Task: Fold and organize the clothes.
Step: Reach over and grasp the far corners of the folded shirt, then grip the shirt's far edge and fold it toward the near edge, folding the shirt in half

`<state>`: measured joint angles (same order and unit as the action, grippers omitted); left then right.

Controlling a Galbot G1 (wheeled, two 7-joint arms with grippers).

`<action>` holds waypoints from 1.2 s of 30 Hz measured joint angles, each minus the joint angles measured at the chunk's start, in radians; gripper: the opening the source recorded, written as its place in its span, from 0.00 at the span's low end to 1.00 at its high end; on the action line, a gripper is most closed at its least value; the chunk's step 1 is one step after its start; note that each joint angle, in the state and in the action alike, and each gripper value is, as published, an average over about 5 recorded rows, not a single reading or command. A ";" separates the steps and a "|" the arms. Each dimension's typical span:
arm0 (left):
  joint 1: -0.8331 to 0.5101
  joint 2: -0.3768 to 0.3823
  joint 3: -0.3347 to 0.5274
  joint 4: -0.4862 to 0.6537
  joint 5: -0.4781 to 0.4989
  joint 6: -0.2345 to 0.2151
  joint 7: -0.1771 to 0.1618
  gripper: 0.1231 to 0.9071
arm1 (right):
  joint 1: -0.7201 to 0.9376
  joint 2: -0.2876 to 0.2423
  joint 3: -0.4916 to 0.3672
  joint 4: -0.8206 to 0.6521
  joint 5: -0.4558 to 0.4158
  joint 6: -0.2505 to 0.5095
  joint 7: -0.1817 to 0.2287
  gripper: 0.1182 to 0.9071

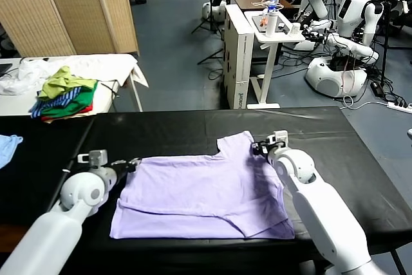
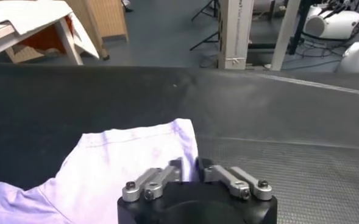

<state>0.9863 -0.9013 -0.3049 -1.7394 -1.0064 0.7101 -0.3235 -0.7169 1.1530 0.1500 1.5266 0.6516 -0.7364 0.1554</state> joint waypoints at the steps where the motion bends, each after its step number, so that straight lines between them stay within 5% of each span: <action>1: 0.000 -0.001 0.000 0.000 0.001 0.000 0.000 0.12 | -0.002 -0.001 0.002 0.002 -0.001 0.000 -0.002 0.03; 6: -0.002 -0.004 -0.001 -0.004 0.002 -0.006 0.001 0.05 | -0.015 -0.008 0.013 0.018 -0.003 0.000 -0.017 0.03; 19: 0.051 -0.001 -0.051 -0.097 0.007 -0.019 0.004 0.04 | -0.106 -0.065 0.090 0.151 0.015 0.106 -0.045 0.03; 36: 0.216 0.020 -0.164 -0.316 0.082 -0.037 0.027 0.04 | -0.417 -0.149 0.254 0.489 0.039 0.061 -0.016 0.03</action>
<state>1.2019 -0.8818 -0.4690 -2.0555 -0.9241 0.6733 -0.2968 -1.1335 1.0037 0.4043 2.0153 0.6905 -0.6755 0.1392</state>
